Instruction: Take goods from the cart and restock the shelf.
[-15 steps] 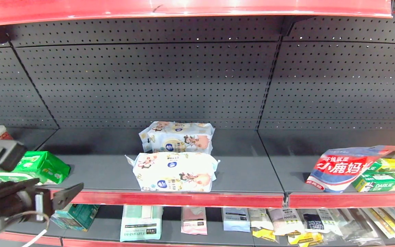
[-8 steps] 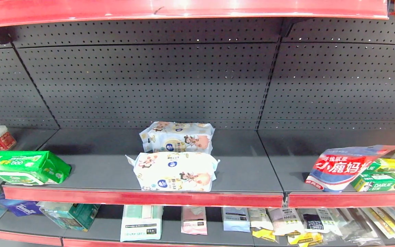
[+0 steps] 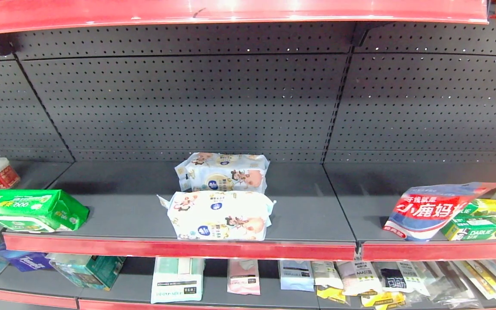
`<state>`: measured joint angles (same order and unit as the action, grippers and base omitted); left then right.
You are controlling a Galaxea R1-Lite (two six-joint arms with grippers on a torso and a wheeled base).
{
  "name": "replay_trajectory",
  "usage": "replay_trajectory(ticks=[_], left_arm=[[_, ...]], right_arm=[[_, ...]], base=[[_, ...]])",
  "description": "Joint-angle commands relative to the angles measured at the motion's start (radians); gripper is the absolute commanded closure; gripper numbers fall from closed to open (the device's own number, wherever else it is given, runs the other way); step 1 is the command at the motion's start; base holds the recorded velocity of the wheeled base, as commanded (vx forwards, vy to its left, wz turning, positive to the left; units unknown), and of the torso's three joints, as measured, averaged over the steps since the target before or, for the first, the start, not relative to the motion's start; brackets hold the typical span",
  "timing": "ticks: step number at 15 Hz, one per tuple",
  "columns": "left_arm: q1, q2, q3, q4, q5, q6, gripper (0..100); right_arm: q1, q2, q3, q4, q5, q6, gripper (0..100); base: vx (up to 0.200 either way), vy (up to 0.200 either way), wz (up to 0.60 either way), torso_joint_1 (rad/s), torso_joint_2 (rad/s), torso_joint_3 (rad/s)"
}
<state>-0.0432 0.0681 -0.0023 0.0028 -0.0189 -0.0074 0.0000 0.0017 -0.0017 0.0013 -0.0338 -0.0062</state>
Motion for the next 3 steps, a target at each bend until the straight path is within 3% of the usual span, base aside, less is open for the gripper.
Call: replay_trajectory(ticks=[1,3], left_arm=[[0.0,-0.002,0.002,0.0,0.001,0.0,0],[0.016,-0.016,0.001,0.0,0.001,0.0,0]], right_arm=[[0.0,0.0,0.0,0.0,0.0,0.0,0],[0.0,0.0,0.0,0.0,0.0,0.0,0]], base=[[0.0,0.0,0.0,0.0,0.0,0.0],[0.0,0.0,0.0,0.0,0.0,0.0]])
